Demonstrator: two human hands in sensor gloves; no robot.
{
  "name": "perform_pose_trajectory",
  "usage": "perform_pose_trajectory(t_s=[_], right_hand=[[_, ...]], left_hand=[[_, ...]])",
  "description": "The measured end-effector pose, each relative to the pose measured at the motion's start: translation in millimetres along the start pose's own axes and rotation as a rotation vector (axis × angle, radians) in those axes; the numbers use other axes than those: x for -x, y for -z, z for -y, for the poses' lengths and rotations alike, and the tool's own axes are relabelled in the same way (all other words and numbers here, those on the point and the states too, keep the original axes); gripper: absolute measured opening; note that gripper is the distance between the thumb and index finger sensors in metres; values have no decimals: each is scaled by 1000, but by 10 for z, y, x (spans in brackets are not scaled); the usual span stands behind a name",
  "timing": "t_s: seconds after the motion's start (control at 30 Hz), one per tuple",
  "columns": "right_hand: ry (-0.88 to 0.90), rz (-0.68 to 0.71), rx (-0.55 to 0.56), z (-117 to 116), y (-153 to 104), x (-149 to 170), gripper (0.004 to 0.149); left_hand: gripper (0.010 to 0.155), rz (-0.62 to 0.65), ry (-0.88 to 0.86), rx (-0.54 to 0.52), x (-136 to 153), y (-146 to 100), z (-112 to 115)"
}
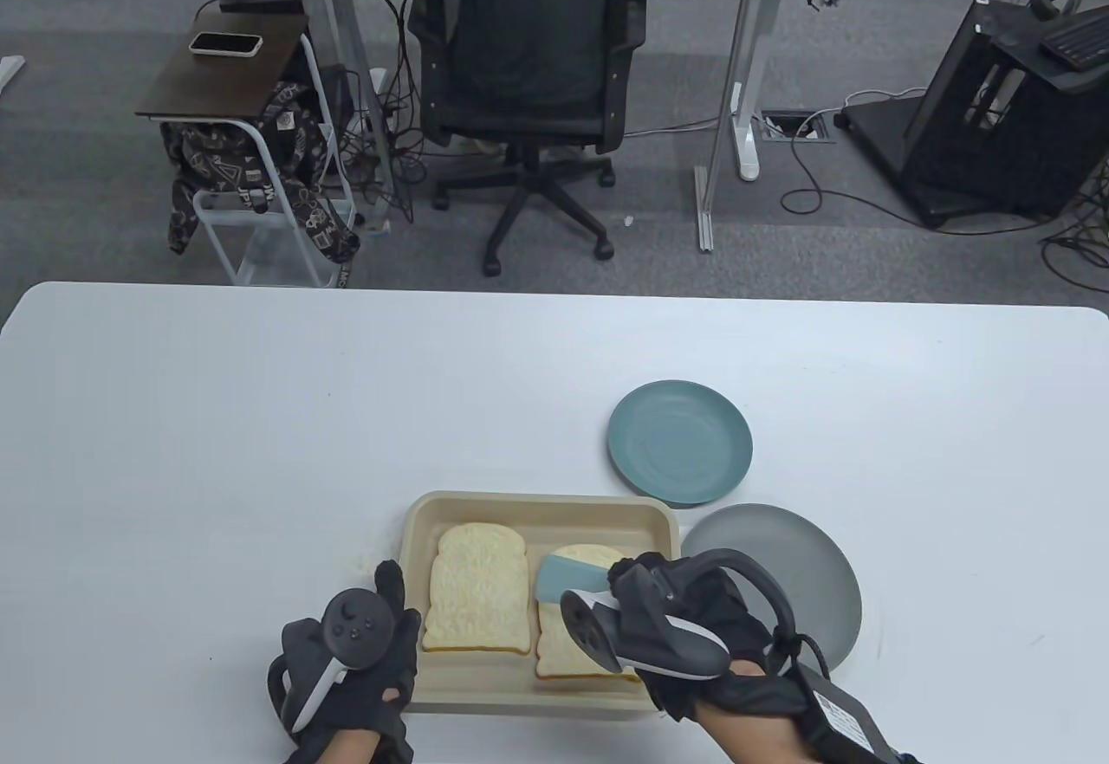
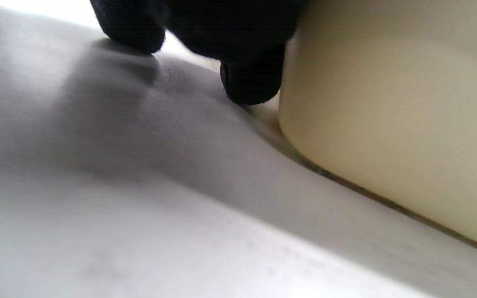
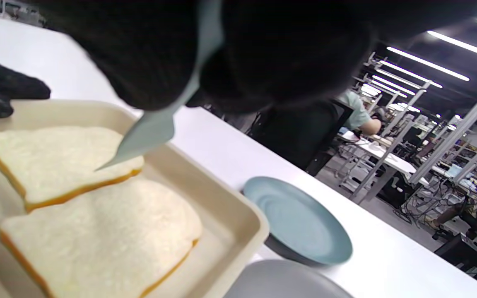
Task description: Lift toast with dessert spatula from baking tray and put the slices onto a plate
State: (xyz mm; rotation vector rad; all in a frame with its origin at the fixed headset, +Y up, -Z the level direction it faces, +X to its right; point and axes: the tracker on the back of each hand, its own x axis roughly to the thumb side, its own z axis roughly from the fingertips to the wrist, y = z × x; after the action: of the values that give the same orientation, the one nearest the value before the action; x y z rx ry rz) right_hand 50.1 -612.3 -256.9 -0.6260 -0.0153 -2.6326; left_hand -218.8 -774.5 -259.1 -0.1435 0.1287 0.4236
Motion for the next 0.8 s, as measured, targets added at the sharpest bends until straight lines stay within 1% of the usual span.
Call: perform_pose_trajectory(t_s=[0.1, 0.23, 0.27, 0.33, 0.5, 0.57, 0.8], right_hand=[[-64, 17, -34, 41, 95, -99, 48], [-41, 48, -47, 42, 189, -152, 48], [-48, 46, -67, 38, 217, -170, 48], [-69, 50, -72, 46, 252, -193, 48], [-25, 48, -102, 123, 251, -132, 49], [-41, 44, -103, 145, 243, -119, 49], [-91, 58, -131, 80, 294, -198, 49]], left_hand=[[64, 0, -7, 3, 3, 0, 1], [64, 1, -9, 6, 6, 0, 1], [64, 1, -13, 7, 6, -1, 2], [64, 1, -14, 6, 8, -1, 3], [64, 2, -16, 8, 10, 0, 3], [64, 3, -18, 9, 11, 1, 3], [64, 3, -22, 11, 15, 3, 4]])
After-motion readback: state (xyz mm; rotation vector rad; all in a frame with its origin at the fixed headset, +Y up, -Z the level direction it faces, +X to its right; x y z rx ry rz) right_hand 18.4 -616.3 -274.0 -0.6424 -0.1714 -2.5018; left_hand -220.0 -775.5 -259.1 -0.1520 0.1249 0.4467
